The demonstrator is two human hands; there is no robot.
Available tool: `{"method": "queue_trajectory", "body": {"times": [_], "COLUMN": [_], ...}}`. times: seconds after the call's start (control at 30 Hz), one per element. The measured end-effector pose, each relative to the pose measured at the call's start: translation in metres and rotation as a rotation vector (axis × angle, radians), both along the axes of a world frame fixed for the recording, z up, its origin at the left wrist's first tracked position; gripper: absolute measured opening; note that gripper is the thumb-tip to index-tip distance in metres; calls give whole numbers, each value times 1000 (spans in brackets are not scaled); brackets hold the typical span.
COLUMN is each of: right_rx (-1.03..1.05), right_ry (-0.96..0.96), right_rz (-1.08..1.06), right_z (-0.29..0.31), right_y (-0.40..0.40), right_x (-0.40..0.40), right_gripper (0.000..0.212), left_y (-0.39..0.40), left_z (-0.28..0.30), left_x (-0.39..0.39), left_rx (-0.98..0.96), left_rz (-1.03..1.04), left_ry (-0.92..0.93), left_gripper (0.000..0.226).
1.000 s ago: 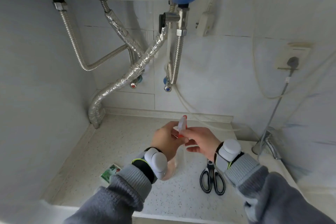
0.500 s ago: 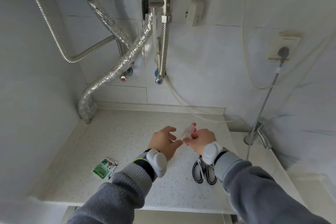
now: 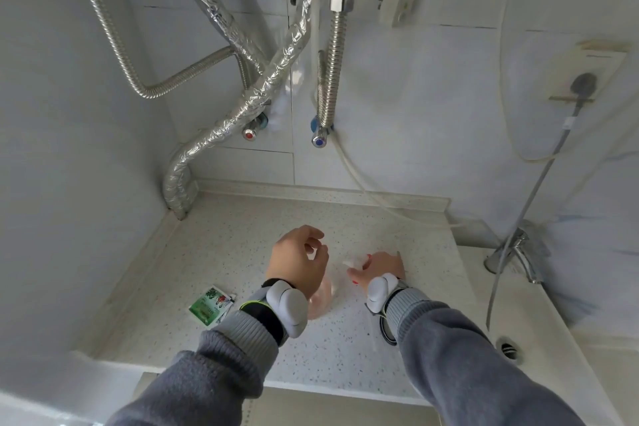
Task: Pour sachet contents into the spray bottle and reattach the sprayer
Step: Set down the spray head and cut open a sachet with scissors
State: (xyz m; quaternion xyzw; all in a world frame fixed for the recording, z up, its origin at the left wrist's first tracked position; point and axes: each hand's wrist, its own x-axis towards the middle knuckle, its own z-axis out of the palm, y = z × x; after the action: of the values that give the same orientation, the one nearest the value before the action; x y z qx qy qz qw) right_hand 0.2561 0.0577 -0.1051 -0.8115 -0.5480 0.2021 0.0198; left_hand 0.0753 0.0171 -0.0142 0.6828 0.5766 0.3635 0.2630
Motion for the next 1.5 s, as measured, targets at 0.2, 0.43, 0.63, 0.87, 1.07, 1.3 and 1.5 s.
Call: {"method": "queue_trajectory", "body": {"times": [0.2, 0.43, 0.63, 0.87, 1.07, 1.3, 1.5], "right_rx": [71, 148, 153, 186, 165, 32, -10], "right_ry": [159, 194, 175, 150, 23, -15, -10], "right_rz": [-90, -83, -75, -76, -159, -127, -144], "right_z": [-12, -19, -5, 1, -3, -14, -9], "right_y": [3, -3, -10, -16, -63, -83, -85], "right_x": [-1, -5, -11, 4, 60, 60, 49], "right_gripper": [63, 45, 41, 43, 21, 32, 50], "left_y": [4, 4, 1, -8, -17, -20, -30], "left_z": [-6, -12, -14, -20, -30, -30, -23], "left_x": [-7, -18, -26, -32, -44, -21, 12], "left_rx": [33, 45, 55, 72, 71, 96, 190], "left_rz": [25, 37, 29, 18, 43, 13, -141], "left_ry": [7, 25, 39, 10, 12, 10, 162], "left_gripper": [15, 16, 16, 17, 18, 12, 16]}}
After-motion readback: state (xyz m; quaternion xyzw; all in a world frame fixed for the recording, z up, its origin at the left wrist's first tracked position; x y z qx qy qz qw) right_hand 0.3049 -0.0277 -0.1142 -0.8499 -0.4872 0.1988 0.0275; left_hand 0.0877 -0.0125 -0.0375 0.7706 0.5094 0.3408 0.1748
